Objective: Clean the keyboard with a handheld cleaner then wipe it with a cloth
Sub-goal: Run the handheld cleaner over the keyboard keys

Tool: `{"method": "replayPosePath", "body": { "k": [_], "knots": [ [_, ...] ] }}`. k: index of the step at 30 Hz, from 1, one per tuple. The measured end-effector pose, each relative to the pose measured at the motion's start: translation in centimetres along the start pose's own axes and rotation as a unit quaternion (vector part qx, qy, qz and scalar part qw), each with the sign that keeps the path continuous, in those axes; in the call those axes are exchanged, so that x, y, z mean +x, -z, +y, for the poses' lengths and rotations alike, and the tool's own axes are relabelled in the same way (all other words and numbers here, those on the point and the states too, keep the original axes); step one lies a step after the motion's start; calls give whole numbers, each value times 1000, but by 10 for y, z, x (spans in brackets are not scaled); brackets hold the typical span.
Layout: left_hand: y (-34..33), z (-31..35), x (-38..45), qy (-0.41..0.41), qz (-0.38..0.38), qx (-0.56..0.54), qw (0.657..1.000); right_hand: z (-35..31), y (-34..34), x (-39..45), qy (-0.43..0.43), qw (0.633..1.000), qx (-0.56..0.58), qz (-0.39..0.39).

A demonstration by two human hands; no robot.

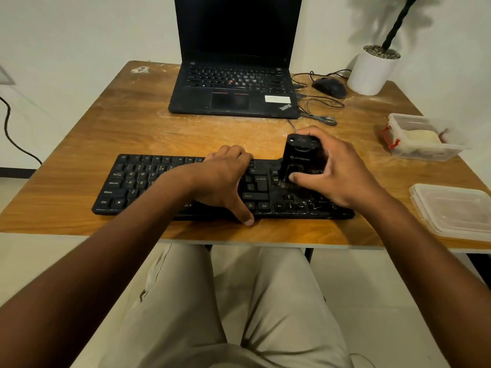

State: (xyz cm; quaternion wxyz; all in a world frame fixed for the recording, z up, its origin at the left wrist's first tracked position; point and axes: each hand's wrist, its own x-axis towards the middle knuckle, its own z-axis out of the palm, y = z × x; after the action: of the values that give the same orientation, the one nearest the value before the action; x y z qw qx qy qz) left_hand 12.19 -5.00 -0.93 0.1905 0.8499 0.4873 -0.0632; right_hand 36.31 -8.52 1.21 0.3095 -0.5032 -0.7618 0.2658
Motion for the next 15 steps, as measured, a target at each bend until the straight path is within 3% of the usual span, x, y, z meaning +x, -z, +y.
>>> {"method": "replayPosePath", "body": {
  "k": [3,7,15],
  "knots": [
    [0,1,1,0,1,1,1000,-4,5,-9,4,999,33,-13],
    [0,0,1,-4,8,-2,1000,-8,1,-24,9,994,56,-90],
    [0,0,0,-3,3,2,1000,-1,-5,7,10,1000,19,1]
  ]
}}
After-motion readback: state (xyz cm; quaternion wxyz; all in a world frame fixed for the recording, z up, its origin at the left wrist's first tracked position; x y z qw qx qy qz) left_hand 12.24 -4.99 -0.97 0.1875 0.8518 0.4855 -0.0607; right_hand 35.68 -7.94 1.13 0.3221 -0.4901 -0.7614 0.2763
